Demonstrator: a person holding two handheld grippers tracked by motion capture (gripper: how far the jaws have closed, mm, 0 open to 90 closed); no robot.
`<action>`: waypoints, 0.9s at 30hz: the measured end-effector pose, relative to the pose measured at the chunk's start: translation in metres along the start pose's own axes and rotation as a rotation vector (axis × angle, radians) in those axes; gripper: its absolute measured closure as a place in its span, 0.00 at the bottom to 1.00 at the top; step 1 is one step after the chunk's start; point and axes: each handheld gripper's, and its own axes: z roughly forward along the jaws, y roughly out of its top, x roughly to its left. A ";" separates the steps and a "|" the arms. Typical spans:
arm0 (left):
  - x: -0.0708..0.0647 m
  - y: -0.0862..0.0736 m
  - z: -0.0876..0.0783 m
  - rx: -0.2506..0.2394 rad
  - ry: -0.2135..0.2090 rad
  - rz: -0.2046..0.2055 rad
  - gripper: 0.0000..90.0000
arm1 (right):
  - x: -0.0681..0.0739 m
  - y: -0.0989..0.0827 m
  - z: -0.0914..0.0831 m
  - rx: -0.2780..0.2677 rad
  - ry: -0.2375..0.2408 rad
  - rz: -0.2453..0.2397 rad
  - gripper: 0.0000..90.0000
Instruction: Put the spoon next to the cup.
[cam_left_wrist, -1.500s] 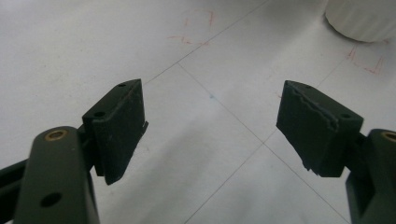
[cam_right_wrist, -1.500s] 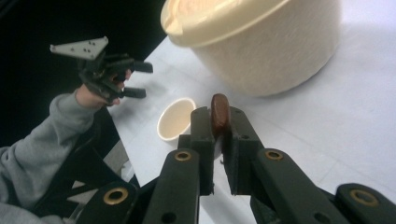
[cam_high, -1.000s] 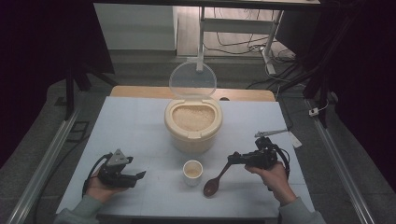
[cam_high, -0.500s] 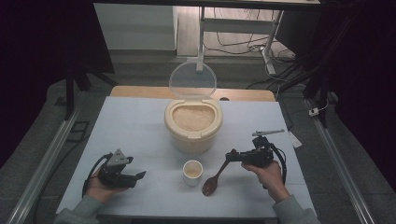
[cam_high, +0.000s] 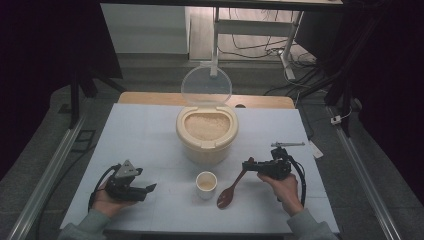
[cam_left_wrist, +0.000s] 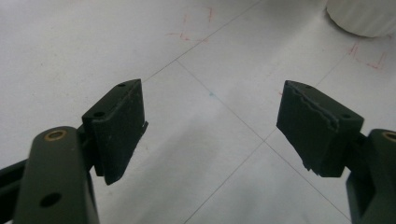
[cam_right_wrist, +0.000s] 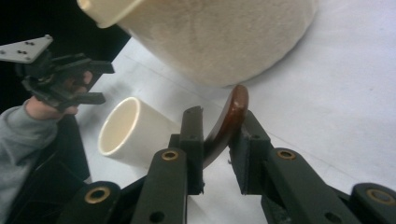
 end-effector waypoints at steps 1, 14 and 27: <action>0.000 0.000 0.000 0.000 0.000 0.000 0.25 | -0.001 -0.001 0.001 -0.004 -0.010 -0.001 0.82; 0.000 0.000 0.000 0.005 0.000 0.004 0.25 | -0.015 -0.006 0.015 -0.028 -0.065 0.012 0.76; 0.000 0.000 0.000 0.004 -0.001 0.004 0.25 | -0.021 -0.006 0.024 -0.032 -0.119 0.038 0.73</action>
